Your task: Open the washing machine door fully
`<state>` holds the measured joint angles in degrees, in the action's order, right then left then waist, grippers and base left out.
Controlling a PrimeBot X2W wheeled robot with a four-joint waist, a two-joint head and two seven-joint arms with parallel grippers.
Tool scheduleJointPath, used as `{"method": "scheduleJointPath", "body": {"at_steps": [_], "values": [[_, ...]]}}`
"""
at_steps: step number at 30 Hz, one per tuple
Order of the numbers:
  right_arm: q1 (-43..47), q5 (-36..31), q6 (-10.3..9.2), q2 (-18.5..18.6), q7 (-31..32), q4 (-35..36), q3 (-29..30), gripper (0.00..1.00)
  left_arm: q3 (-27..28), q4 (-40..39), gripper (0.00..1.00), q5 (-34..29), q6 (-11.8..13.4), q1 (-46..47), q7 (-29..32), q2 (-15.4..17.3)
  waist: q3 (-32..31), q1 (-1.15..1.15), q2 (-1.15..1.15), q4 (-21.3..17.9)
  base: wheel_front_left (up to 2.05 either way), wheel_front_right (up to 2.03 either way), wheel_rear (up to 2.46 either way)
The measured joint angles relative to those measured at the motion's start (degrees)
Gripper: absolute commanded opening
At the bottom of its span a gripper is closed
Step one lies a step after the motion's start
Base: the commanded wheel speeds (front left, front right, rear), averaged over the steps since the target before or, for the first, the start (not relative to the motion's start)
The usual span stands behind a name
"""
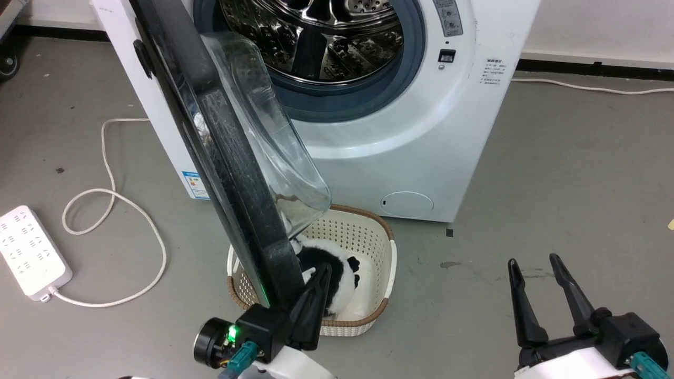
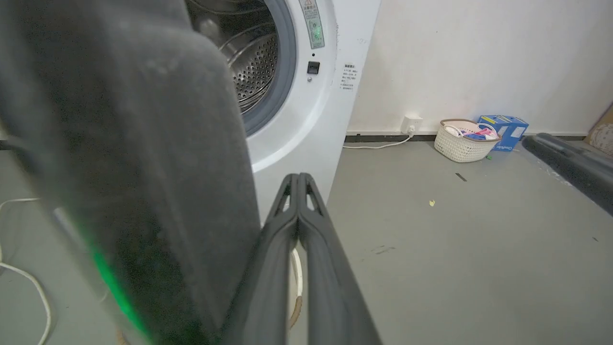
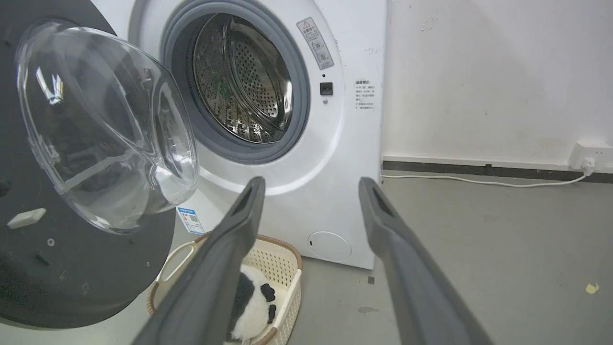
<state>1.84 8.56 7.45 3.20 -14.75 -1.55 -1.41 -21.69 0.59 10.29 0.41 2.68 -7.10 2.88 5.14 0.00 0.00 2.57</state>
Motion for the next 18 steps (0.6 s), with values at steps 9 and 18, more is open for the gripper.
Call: {"method": "scheduleJointPath", "body": {"at_steps": [9, 18], "values": [[0.1, -0.5, 0.00, 0.0, 0.0, -0.9, -0.8, 1.00, 1.1, 4.6, 0.00, 1.2, 0.6, 0.0, -2.4, 0.1, -1.0, 0.00, 0.00, 3.1, 0.00, 0.00, 0.00], [1.5, -0.6, 0.00, 0.0, 0.0, -1.1, -0.7, 1.00, 2.3, 5.6, 0.00, 4.8, 1.5, -0.1, -3.3, 0.2, -1.8, 0.00, 0.00, 11.0, 0.00, 0.00, 0.00]]}}
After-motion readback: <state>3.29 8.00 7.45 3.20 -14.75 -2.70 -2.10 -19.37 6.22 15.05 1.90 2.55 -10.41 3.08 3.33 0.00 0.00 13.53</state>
